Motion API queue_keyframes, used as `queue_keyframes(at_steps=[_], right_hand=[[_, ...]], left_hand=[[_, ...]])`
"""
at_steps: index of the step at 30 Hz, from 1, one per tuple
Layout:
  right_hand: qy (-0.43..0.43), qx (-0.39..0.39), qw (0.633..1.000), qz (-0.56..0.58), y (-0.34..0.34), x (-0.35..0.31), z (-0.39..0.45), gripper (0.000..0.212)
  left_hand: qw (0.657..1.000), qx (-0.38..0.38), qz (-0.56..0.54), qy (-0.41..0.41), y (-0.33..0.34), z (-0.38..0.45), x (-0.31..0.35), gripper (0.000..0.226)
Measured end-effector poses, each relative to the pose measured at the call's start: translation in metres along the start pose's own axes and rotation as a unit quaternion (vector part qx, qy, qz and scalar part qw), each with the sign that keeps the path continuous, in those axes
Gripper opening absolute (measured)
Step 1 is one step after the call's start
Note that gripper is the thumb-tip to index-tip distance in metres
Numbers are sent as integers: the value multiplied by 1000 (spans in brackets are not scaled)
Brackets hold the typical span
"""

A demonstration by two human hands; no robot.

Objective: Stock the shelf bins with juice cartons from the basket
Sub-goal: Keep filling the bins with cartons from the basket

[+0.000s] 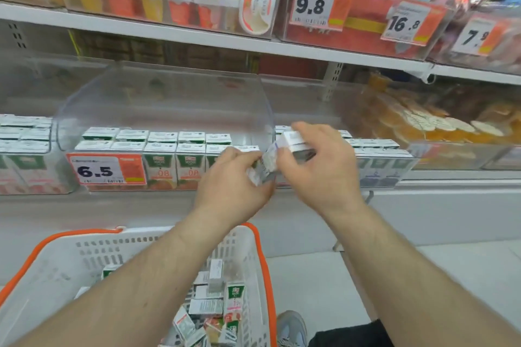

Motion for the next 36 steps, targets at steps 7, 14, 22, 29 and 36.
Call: queue_keyframes(at_steps=[7, 14, 22, 29, 36], right_hand=[[198, 14, 969, -148, -44, 115, 71, 54], [253, -137, 928, -236, -13, 190, 97, 51], [307, -261, 877, -263, 11, 204, 103, 40], [358, -279, 837, -307, 15, 208, 100, 35], [349, -384, 772, -366, 23, 189, 90, 87]], left_hand=[[988, -118, 100, -2, 42, 10, 28, 91], [990, -99, 105, 2, 60, 10, 22, 87], [993, -73, 93, 18, 65, 12, 16, 82], [994, -70, 79, 24, 68, 14, 14, 81], [993, -91, 63, 29, 62, 16, 14, 83]])
Point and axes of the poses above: each hand's wrist, its own z-axis towards the middle knuckle, its own y-axis out of the palm, x = y × z, the point moved 3 cm from there along z, towards the middle knuckle, and after that the axes turned 1 degree about x, right-handed, at the moved point
